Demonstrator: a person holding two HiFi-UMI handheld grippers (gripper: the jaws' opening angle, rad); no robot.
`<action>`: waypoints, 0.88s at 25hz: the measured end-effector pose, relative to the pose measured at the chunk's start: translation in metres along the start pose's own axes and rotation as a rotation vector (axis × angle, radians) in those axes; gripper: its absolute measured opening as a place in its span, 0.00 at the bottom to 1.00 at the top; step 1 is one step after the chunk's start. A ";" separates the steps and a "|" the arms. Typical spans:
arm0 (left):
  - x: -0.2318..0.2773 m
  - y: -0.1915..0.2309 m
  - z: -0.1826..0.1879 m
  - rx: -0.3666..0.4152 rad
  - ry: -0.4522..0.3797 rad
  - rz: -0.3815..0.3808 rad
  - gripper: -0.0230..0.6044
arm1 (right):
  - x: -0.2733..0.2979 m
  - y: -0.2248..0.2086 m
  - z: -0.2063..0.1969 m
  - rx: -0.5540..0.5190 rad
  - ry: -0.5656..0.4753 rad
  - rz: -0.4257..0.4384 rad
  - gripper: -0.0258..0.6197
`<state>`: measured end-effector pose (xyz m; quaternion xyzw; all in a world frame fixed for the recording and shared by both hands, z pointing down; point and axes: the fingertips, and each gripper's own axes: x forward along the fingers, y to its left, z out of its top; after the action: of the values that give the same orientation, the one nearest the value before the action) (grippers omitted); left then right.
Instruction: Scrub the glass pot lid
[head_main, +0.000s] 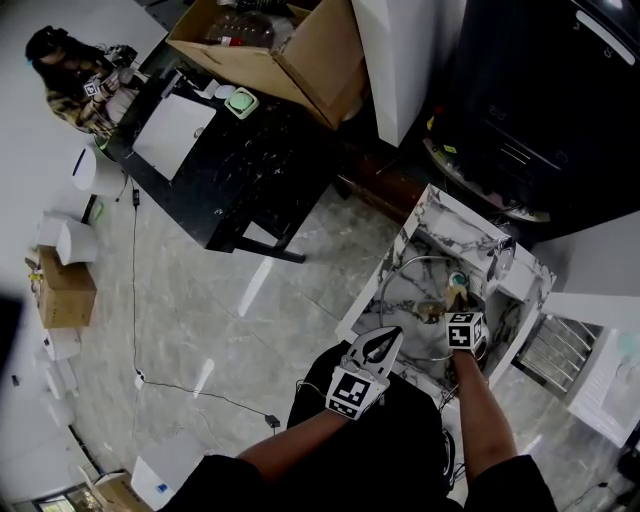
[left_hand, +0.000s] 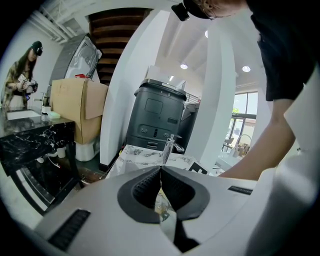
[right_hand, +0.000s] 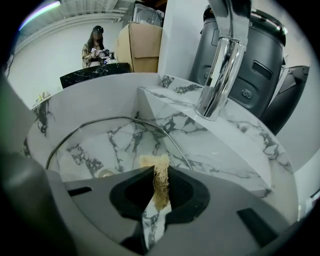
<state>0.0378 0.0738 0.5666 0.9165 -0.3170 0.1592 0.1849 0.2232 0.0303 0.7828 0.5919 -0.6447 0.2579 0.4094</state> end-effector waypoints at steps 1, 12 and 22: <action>-0.001 -0.001 0.000 -0.001 -0.001 -0.001 0.06 | -0.002 0.000 -0.001 -0.003 0.001 -0.001 0.13; -0.008 -0.008 0.003 0.015 -0.018 -0.013 0.06 | -0.019 0.005 -0.021 -0.009 0.037 0.000 0.13; -0.017 -0.003 0.012 0.051 -0.036 -0.006 0.06 | -0.030 0.027 -0.038 -0.079 0.106 0.043 0.13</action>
<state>0.0290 0.0800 0.5480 0.9245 -0.3135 0.1504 0.1561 0.2040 0.0823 0.7823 0.5471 -0.6443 0.2718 0.4601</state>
